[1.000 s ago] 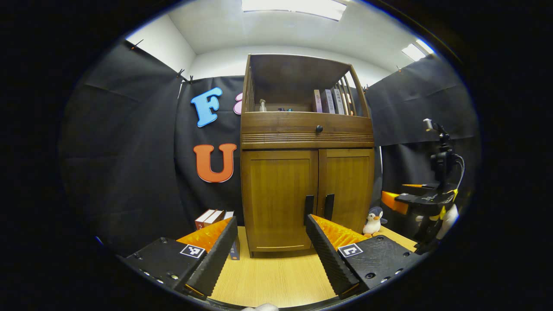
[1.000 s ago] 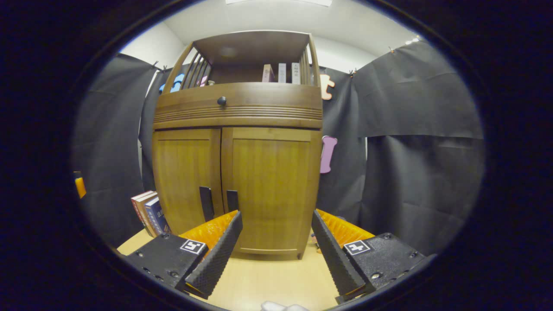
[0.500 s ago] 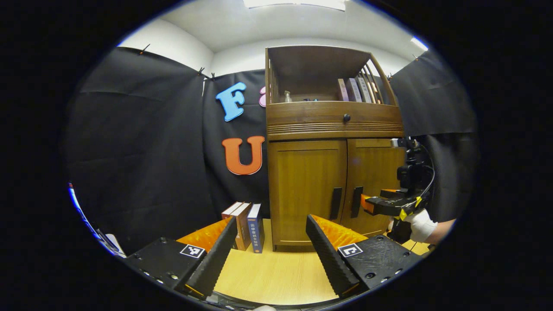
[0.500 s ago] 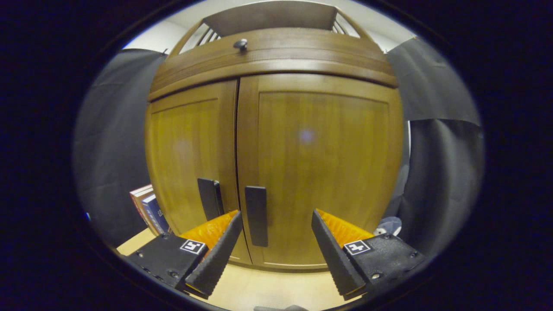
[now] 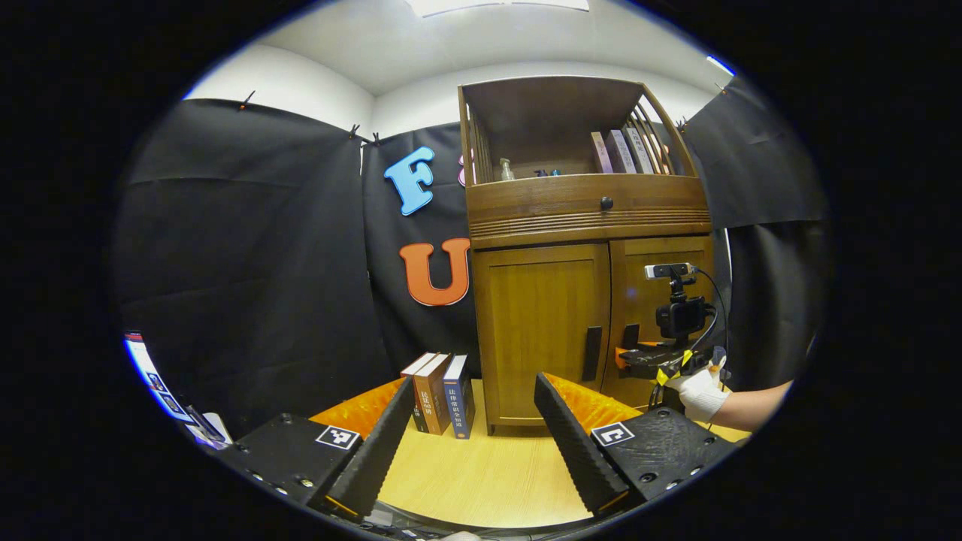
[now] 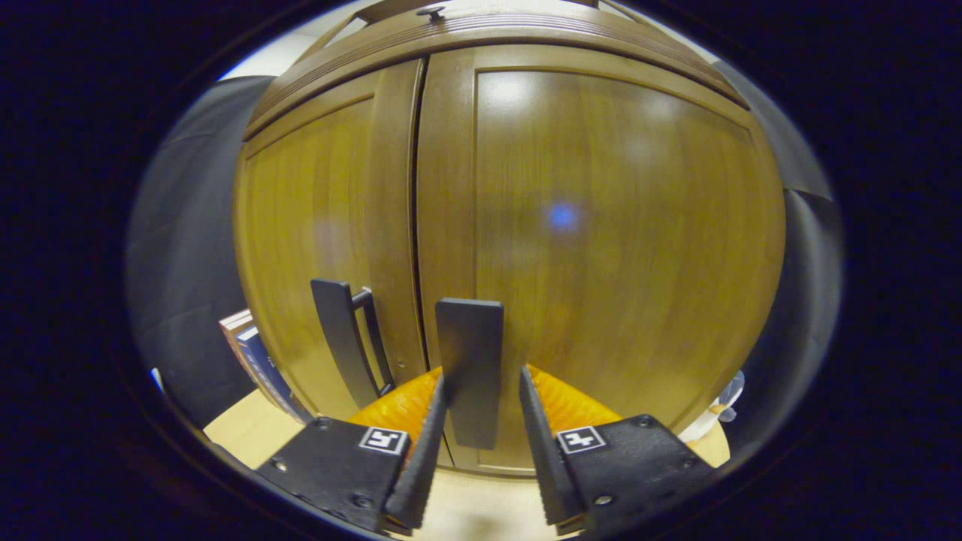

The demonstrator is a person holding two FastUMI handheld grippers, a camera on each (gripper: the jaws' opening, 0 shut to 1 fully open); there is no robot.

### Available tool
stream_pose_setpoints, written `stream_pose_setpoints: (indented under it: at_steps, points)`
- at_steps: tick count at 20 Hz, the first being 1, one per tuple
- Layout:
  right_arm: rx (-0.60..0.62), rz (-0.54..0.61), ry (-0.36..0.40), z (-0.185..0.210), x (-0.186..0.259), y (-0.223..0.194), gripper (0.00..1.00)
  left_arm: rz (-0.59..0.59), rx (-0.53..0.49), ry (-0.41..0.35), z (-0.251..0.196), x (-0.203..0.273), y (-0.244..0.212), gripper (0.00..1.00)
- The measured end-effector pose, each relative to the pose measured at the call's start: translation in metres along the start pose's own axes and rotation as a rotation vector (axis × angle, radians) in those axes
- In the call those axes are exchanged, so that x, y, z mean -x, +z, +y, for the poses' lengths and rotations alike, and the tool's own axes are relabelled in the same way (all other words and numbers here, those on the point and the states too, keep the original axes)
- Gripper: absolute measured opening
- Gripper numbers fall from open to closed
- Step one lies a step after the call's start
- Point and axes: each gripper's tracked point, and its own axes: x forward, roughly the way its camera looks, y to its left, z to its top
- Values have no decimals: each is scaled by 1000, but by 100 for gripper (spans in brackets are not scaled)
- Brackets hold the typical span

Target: Open the right door of the double-door shoe cabinet with the right hand, and open the left door with the left hand.

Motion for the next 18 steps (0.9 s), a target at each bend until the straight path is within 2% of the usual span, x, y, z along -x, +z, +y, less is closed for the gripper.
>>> stream_pose_setpoints:
  at_steps: [2,4,9,13,14,16,17,18]
  points:
    - [0,-12,9,3,-5,-3,42,1,7,-12,-1,1,-1,96]
    - [-6,-18,7,4,-3,-4,36,8,16,-19,3,2,-4,96]
    - [-10,9,41,4,5,-9,32,-5,36,-33,15,12,-7,96]
    - [20,14,51,2,32,-18,31,-10,55,-68,17,16,-11,96]
    - [23,16,54,1,40,-21,31,-8,56,-81,17,16,-13,100]
    - [15,12,70,0,56,-25,31,-5,53,-106,15,16,-14,96]
    - [10,12,78,-1,66,-27,32,-7,52,-121,13,17,-13,100]
    - [9,15,79,-4,74,-30,31,-10,52,-137,11,16,-12,96]
